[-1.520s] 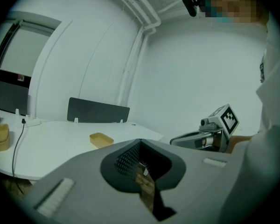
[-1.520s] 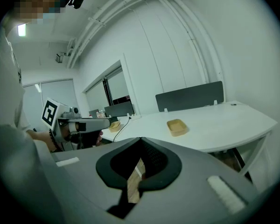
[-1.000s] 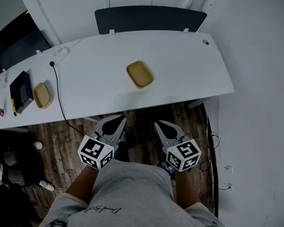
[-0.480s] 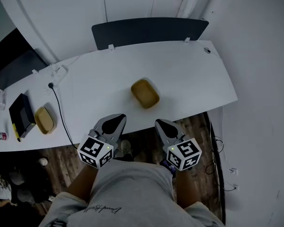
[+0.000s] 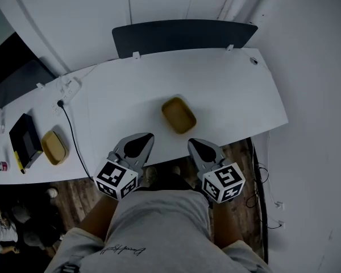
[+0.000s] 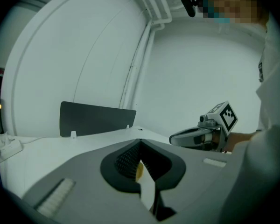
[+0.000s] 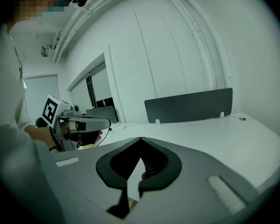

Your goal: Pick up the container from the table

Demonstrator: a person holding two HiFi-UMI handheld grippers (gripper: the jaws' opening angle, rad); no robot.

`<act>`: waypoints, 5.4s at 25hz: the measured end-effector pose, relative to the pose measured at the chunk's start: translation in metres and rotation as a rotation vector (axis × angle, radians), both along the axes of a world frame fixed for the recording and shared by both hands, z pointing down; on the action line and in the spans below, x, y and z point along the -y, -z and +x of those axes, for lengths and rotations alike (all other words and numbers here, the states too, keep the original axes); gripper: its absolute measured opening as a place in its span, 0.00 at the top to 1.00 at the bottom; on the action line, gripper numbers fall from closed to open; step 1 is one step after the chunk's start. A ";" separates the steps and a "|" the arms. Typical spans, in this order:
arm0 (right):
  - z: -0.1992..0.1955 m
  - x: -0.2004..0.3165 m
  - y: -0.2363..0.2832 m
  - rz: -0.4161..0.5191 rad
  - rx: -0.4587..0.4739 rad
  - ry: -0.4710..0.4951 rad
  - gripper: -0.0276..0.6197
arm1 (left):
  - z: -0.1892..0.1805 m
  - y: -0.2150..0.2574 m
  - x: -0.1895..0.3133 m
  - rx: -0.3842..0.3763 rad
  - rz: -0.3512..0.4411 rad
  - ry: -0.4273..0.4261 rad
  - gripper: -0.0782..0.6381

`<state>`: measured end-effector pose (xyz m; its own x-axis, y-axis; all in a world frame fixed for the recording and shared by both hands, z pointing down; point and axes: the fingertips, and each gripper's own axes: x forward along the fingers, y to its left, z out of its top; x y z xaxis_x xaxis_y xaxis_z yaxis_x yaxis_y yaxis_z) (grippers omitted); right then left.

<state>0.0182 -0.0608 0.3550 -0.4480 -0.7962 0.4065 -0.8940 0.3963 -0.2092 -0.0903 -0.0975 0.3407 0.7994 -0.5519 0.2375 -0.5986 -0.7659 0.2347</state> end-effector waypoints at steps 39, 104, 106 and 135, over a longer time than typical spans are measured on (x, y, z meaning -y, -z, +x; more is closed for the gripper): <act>0.090 0.085 -0.074 -0.142 -0.099 0.041 0.93 | 0.042 -0.061 0.071 0.077 -0.101 0.114 0.89; 0.099 0.131 -0.240 -0.436 -0.211 0.020 0.91 | 0.026 -0.143 0.078 0.127 -0.258 0.168 0.89; 0.099 0.132 -0.239 -0.435 -0.206 0.012 0.91 | 0.025 -0.143 0.078 0.127 -0.259 0.169 0.89; 0.099 0.117 -0.194 -0.373 -0.168 -0.017 0.91 | 0.025 -0.112 0.070 0.144 -0.178 0.137 0.89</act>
